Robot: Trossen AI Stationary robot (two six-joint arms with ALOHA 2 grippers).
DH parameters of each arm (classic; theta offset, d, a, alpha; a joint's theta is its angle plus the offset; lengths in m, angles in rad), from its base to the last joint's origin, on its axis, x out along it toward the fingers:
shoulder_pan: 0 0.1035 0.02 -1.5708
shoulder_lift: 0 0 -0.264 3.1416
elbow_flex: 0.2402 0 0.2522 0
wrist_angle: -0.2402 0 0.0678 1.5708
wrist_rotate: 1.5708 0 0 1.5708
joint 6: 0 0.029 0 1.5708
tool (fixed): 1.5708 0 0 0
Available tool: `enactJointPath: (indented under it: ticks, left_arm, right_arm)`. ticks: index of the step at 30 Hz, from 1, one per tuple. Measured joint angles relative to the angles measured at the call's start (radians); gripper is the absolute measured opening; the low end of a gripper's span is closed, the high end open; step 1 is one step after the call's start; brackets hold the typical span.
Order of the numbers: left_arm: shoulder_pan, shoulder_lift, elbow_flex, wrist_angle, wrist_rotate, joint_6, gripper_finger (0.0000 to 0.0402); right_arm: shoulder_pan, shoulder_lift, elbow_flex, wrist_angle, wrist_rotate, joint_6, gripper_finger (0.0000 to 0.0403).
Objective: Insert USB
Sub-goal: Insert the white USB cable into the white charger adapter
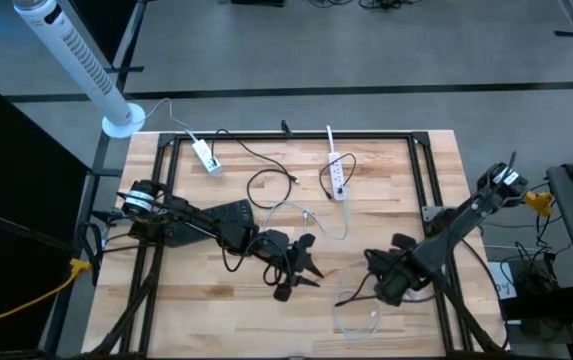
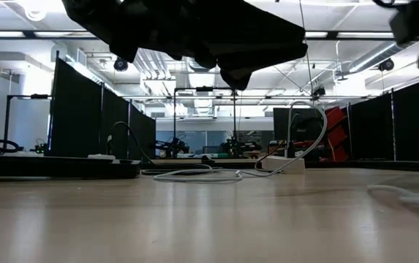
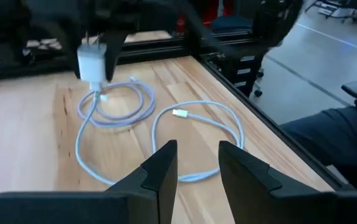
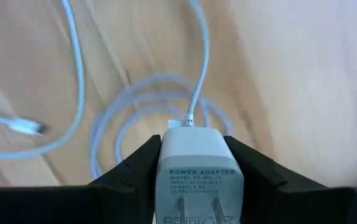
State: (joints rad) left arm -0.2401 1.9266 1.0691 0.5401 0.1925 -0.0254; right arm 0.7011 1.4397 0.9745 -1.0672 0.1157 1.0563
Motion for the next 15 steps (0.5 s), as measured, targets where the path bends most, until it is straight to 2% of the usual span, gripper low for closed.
enactJointPath:
  ticks: [2, 6, 8, 12, 15]
  left_arm:
    - [0.0, 0.0, 0.0, -0.018, -0.003, -0.025, 0.0103]
    - [0.0, 0.0, 0.0, -0.056, -0.004, -0.04, 0.0105]
    - [0.0, 0.0, 0.0, -0.061, -0.004, -0.036, 0.0105]
    - [0.0, 0.0, 0.0, -0.061, -0.017, 0.013, 0.0103]
    - [0.0, 0.0, 0.0, -0.06, -0.041, 0.042, 0.0105]
  right_arm:
    - [0.023, -0.02, 0.002, -0.002, -0.037, 0.04, 0.0141]
    - [0.11, -0.03, -0.014, -0.001, -0.255, 0.206, 0.0141]
    - [0.163, -0.023, -0.024, -0.002, -0.305, 0.308, 0.0141]
    - [0.224, -0.004, -0.055, 0.006, -0.307, 0.425, 0.0141]
    - [0.209, 0.015, -0.101, 0.051, -0.274, 0.422, 0.0141]
